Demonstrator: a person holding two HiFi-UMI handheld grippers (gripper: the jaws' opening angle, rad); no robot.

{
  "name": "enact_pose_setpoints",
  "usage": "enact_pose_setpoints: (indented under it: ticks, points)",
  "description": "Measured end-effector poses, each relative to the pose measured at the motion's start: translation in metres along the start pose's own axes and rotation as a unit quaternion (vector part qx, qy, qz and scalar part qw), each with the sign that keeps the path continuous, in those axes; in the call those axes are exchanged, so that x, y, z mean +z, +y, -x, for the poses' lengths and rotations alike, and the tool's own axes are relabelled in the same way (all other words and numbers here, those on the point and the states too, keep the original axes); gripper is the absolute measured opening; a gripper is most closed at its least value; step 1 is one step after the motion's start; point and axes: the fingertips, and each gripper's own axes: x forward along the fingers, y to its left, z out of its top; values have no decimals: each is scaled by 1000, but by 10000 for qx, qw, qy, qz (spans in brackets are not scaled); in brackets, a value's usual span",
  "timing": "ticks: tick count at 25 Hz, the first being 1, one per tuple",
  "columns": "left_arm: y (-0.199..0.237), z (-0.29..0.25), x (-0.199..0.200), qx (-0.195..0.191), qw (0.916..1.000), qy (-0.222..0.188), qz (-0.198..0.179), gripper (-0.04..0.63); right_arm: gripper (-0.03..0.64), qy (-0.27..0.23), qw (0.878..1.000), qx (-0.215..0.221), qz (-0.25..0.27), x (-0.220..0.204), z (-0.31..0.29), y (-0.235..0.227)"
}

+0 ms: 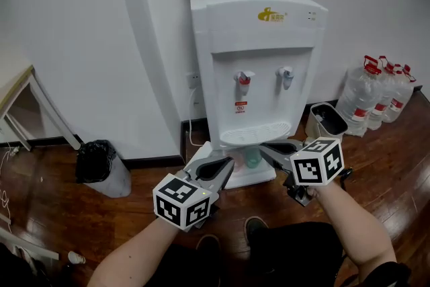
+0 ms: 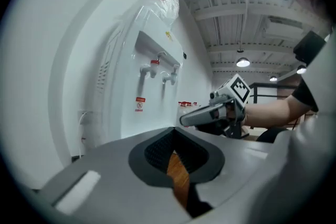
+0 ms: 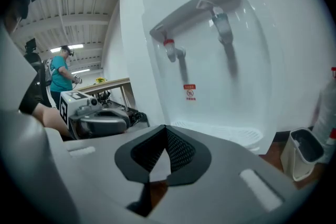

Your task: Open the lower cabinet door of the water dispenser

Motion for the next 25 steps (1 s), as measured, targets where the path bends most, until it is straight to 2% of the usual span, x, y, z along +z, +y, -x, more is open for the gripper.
enact_pose_setpoints:
  ticks: [4, 8, 11, 15, 25]
  points:
    - [3, 6, 0, 59, 9996, 77, -257, 32, 2, -381, 9991, -163, -27, 25, 7, 18]
    - [-6, 17, 13, 17, 9993, -228, -280, 35, 2, -597, 9976, -237, 262, 20, 11, 25]
    - [-12, 21, 19, -51, 9988, -335, -359, 38, 2, -750, 9965, -282, 228, 19, 20, 20]
    - [-12, 25, 23, -21, 9981, -404, -472, 40, 2, -726, 9964, -218, 378, 18, 21, 25]
    - [-5, 31, 29, 72, 9972, -490, -560, 40, 0, -929, 9953, -200, 209, 21, 20, 20]
